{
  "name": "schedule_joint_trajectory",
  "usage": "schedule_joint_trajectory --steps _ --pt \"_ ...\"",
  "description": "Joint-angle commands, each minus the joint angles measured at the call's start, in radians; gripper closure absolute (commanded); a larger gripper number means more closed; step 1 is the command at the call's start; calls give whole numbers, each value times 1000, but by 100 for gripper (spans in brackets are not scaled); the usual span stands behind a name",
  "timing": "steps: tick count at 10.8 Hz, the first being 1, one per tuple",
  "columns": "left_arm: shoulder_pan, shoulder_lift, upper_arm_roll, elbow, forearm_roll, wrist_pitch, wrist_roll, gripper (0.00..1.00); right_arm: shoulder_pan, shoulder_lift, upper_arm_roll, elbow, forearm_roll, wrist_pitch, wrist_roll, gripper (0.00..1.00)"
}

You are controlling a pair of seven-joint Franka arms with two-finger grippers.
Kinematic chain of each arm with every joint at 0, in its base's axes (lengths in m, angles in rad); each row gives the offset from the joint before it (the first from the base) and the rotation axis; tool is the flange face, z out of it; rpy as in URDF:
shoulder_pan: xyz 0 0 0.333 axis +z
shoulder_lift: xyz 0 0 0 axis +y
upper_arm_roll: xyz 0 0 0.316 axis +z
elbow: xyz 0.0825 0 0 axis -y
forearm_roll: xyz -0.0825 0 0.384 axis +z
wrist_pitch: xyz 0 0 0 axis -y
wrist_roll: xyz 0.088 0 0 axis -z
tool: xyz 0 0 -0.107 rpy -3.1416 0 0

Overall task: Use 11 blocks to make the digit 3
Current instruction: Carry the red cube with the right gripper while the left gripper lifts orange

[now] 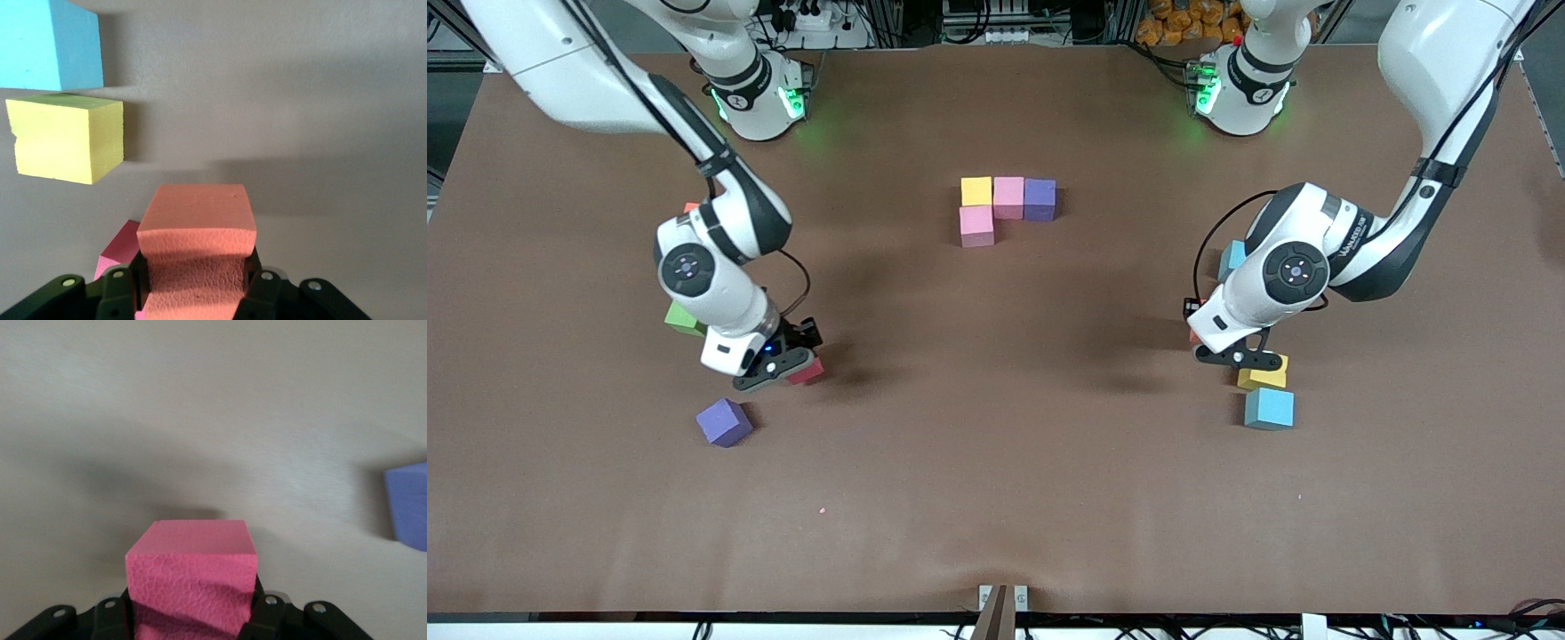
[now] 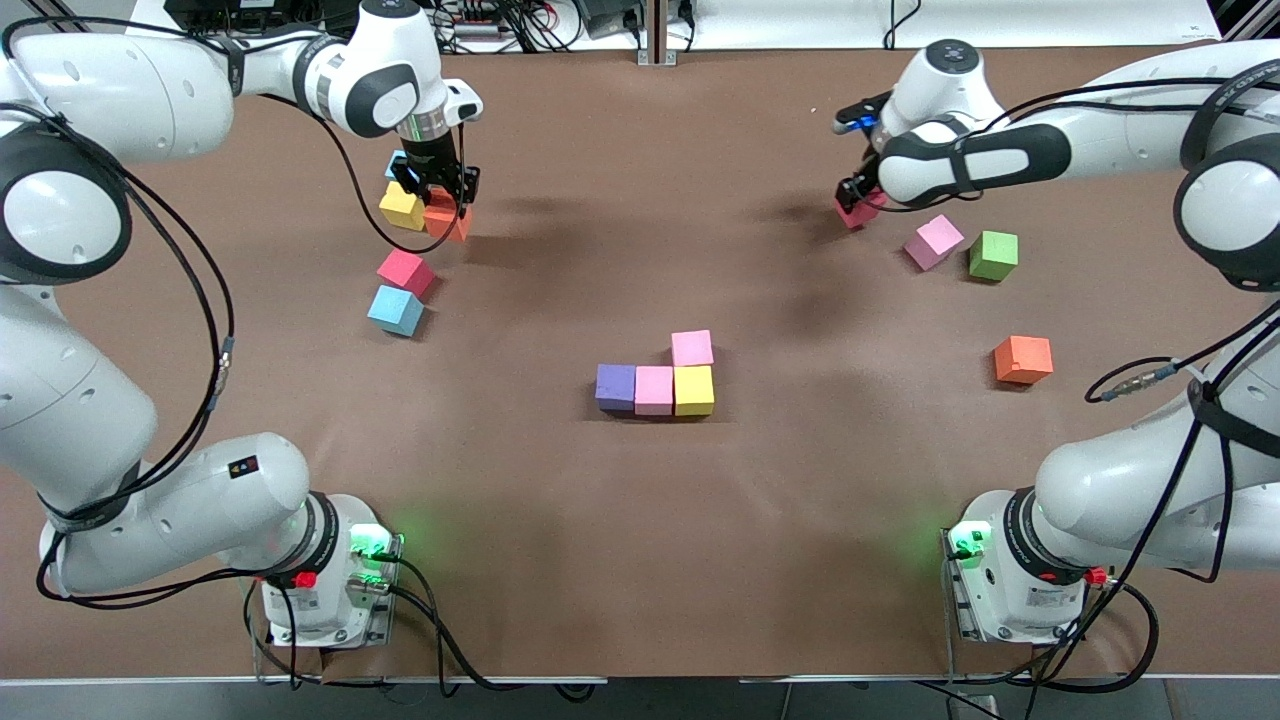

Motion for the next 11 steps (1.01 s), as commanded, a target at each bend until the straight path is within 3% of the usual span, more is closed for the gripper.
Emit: schedule_joint_trajectory --steps 1,6,11 --pt "7 -27 -2 42 -60 -59 -44 100 101 -22 -3 7 1 -15 188 65" --pt "7 -31 -2 242 -136 -264 -96 100 343 -13 -7 29 1 -17 636 65" --pt "12 -50 -8 308 -149 -321 -150 100 477 42 -23 56 2 -15 900 65"
